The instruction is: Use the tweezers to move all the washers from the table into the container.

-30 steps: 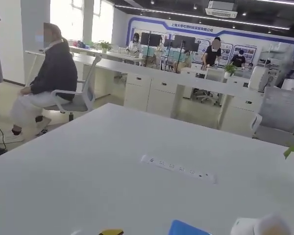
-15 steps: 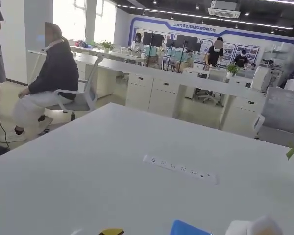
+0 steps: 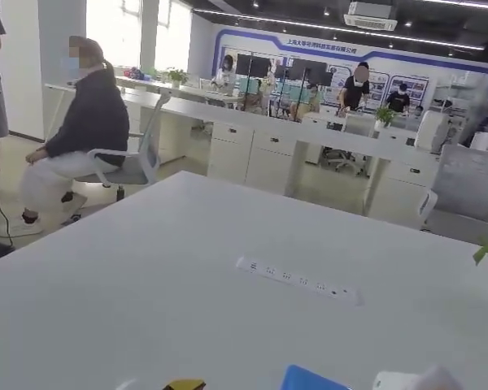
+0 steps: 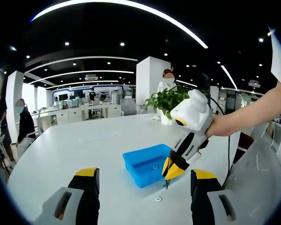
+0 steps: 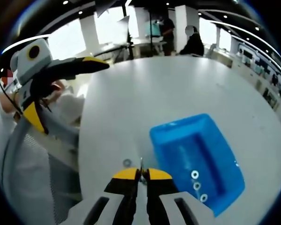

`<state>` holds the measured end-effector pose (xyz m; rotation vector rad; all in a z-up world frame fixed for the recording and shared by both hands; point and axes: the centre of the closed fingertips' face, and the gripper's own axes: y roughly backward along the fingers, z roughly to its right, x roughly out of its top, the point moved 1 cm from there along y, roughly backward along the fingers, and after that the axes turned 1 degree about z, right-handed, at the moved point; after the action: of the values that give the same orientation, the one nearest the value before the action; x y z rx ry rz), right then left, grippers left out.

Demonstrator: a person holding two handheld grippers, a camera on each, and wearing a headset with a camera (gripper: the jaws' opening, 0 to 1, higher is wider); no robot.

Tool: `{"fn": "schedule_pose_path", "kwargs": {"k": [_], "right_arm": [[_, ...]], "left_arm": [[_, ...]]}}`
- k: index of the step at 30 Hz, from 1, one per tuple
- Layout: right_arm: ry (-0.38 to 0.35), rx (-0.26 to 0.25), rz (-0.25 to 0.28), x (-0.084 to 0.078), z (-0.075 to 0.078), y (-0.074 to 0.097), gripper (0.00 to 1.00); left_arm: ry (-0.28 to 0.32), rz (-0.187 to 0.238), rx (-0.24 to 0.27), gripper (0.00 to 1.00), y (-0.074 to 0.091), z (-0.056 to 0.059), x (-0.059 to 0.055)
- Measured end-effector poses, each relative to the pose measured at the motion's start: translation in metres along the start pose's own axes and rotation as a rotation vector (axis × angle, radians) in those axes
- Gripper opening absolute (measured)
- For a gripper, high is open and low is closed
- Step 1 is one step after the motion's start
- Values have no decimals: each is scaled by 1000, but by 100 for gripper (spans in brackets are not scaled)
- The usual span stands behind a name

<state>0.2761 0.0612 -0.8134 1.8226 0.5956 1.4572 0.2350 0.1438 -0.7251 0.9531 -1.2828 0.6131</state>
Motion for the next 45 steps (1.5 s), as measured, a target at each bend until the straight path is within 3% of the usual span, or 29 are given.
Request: {"fn": "schedule_pose_path", "kwargs": {"k": [7,13,27,34,45], "right_arm": [[-51,23,34,8,-5,10,3],[-106,37,83,24,-5,30,3],[-233,47,228,78,20,78,3],[-320,58,280,93,38,81,3],[-301,13,211,84,61,61,3]], "left_arm": [[-2,0,-1,81,0,0,0],[-1,-1,-4,81,-1,1,0],[-3,-2,-9,81,-1,2,0],[-2,-1,-7,81,0,2,0],[7,7,3,81,0,0,1]]}}
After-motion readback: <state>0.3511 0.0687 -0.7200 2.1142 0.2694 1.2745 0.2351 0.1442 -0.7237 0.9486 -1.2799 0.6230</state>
